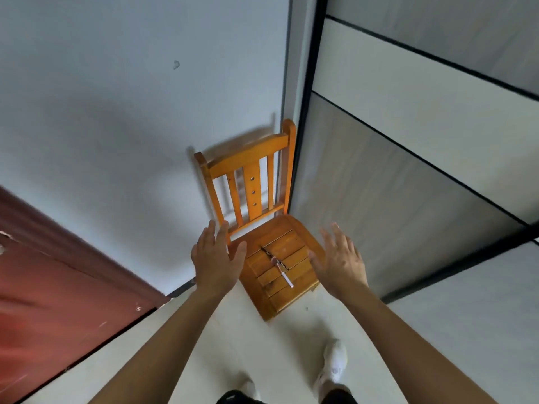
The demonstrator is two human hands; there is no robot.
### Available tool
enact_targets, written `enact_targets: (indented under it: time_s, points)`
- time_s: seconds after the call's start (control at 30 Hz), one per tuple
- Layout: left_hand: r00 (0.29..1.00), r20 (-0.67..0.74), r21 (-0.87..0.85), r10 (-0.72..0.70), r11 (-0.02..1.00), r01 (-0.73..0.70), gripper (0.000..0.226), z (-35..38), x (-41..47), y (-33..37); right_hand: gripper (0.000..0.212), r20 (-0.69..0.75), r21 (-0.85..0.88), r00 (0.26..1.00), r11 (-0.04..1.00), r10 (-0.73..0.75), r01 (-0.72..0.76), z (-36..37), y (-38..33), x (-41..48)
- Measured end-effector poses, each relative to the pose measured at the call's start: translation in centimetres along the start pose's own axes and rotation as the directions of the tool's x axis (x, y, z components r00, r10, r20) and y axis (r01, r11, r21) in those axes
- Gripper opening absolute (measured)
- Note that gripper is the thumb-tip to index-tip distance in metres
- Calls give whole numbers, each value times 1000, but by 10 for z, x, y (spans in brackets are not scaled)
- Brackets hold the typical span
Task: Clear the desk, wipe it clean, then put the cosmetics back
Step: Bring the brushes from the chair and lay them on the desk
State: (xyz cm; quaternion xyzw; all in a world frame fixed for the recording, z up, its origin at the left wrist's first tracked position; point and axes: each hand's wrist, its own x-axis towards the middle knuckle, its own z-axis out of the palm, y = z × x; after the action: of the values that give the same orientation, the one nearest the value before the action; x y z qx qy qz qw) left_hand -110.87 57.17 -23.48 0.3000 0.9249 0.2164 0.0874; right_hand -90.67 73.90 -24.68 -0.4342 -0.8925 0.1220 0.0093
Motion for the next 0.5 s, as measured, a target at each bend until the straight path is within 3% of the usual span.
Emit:
enact_targets:
  time_s: [0.23, 0.37, 0.5]
  points:
    - [976, 81, 62, -201, 979, 197, 74, 65, 39, 13, 65, 199, 15, 973, 993, -117, 116, 45, 33, 114]
    - [921, 104, 137, -375, 923, 360, 84, 102, 48, 17, 66, 314, 25, 933, 984, -176, 177, 76, 40, 178]
    - [871, 185, 207, -455, 885, 418, 86, 148, 56, 13, 68, 366, 15, 907, 976, -209, 219, 122, 47, 219]
